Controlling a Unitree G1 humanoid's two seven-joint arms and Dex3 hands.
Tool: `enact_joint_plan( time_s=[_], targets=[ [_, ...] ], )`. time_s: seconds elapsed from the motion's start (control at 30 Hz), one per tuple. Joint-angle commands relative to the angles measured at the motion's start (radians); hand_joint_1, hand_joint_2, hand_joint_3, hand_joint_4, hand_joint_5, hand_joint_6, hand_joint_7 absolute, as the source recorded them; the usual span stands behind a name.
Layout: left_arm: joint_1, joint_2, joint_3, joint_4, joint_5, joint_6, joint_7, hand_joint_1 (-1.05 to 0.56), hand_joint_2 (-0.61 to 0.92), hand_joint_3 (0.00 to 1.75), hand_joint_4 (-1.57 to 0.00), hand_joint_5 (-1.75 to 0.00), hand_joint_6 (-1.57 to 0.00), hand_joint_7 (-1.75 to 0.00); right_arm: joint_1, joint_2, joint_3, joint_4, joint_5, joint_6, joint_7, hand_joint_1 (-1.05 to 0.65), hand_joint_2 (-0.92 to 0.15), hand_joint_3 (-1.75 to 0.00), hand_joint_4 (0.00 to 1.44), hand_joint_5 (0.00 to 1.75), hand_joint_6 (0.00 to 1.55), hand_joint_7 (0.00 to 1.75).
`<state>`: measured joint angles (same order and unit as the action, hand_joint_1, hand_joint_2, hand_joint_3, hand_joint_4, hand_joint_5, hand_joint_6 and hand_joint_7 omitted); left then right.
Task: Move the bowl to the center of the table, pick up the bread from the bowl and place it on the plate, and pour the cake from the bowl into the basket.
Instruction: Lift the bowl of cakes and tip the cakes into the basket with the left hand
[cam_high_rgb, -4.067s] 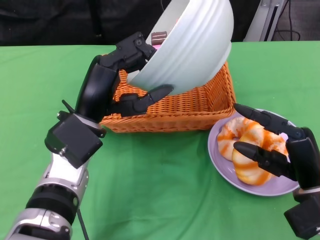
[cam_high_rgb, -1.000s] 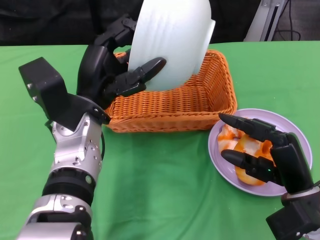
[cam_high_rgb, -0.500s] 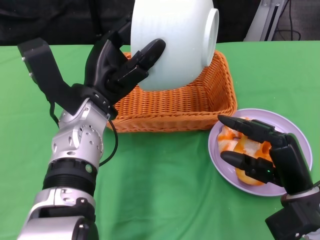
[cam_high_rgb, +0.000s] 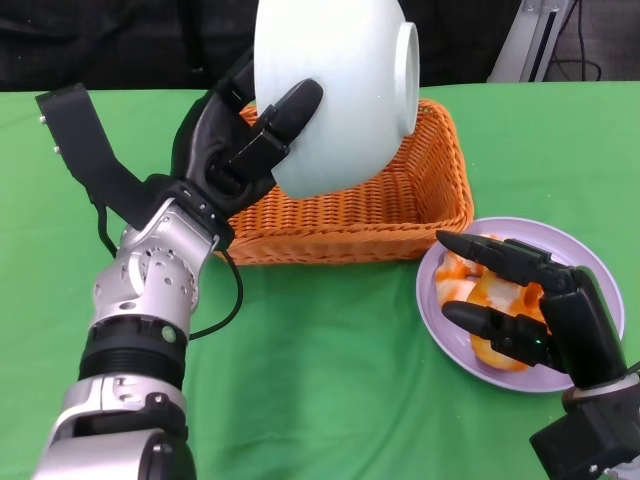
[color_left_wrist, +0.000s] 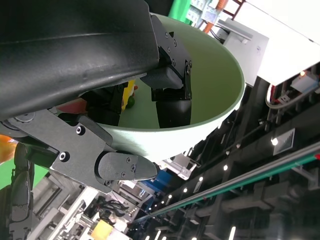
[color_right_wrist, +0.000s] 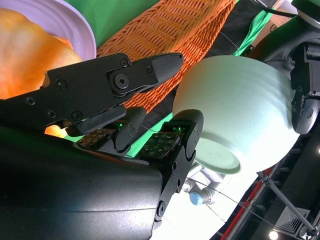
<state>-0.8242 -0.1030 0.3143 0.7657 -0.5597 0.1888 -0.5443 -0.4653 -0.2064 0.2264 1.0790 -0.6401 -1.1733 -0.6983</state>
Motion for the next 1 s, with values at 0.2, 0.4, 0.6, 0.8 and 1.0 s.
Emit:
enact_joint_plan(
  time_s=[0.2,0.4,0.6,0.8,1.0],
  targets=[
    [-0.068,0.014,0.061,0.005,-0.075,0.111,0.013,-0.12,0.91,0.59,-0.66,-1.75,-0.57,-1.73,-0.015,-0.023,0.01,0.012,0.006,-0.002,0.0,-0.56,-0.92,-0.07,1.03,0.12,0.8,0.01],
    [-0.091,0.026,0.095,0.031,-0.11,0.187,0.013,-0.11,0.9,0.59,-0.65,-1.75,-0.57,-1.75,-0.018,-0.024,0.016,0.013,0.002,0.003,-0.009,-0.57,-0.92,-0.07,1.03,0.12,0.82,0.02],
    [-0.11,0.037,0.121,0.057,-0.137,0.253,-0.002,-0.11,0.9,0.59,-0.65,-1.75,-0.57,-1.75,-0.02,-0.025,0.024,0.013,0.0,0.004,-0.023,-0.58,-0.92,-0.07,1.04,0.12,0.82,0.02],
    [-0.122,0.041,0.147,0.071,-0.158,0.3,-0.001,-0.1,0.89,0.58,-0.64,-1.75,-0.55,-1.73,-0.018,-0.025,0.024,0.016,0.011,0.002,-0.01,-0.57,-0.92,-0.08,1.03,0.12,0.82,0.02],
    [-0.126,0.044,0.154,0.077,-0.163,0.313,-0.008,-0.11,0.89,0.56,-0.62,-1.75,-0.54,-1.73,-0.019,-0.029,0.027,0.012,0.002,0.003,-0.014,-0.57,-0.92,-0.07,1.03,0.12,0.82,0.01]
  ],
)
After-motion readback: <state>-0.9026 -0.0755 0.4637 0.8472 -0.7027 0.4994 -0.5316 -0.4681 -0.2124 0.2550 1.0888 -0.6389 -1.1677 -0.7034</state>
